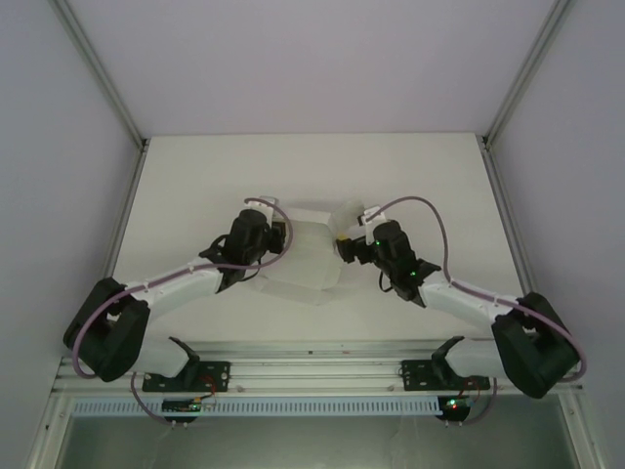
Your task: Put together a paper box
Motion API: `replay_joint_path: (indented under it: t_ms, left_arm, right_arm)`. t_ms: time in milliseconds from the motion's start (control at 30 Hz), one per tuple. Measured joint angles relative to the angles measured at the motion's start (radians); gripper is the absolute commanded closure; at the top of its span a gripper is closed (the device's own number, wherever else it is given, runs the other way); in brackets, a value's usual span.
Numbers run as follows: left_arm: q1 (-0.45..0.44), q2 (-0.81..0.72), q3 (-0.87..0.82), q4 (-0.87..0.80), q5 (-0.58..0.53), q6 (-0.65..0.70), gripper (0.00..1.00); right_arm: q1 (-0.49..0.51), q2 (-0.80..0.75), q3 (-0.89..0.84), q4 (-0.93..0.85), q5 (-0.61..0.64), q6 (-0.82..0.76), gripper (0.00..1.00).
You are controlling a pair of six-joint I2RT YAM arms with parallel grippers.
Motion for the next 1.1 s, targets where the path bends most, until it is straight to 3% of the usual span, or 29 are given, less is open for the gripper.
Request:
replay_joint_path:
  t_ms: [233,367,500,633,733,900,1000,1100]
  left_arm:
    - [0.012,0.005,0.000,-0.067,-0.064,0.003,1.00]
    - [0.009,0.008,0.000,-0.083,-0.076,0.002,1.00]
    - [-0.002,0.007,0.000,-0.083,-0.072,0.002,1.00]
    - [-0.005,0.007,0.000,-0.082,-0.043,0.002,1.00]
    - [0.005,0.003,0.000,-0.081,-0.006,0.002,1.00]
    - [0.023,-0.032,-0.004,-0.056,0.064,0.006,1.00]
    - [0.024,-0.055,-0.011,-0.032,0.100,0.015,1.00]
    - [0.024,-0.058,-0.013,-0.025,0.124,0.022,1.00]
  right_arm:
    - [0.111,0.172,0.149,-0.109,0.226,-0.058,0.01]
    - [0.135,0.178,0.165,-0.154,0.271,-0.058,0.01]
    - [0.137,0.093,0.132,-0.191,0.266,-0.036,0.01]
    - [0.108,-0.119,0.044,-0.218,0.204,-0.007,0.01]
    - [-0.016,-0.314,-0.032,-0.233,0.105,0.025,0.01]
    - [-0.340,-0.531,-0.095,-0.276,-0.084,0.080,0.01]
    - [-0.508,-0.521,-0.082,-0.310,-0.252,0.105,0.00]
    - [-0.598,-0.423,-0.040,-0.332,-0.420,0.116,0.03]
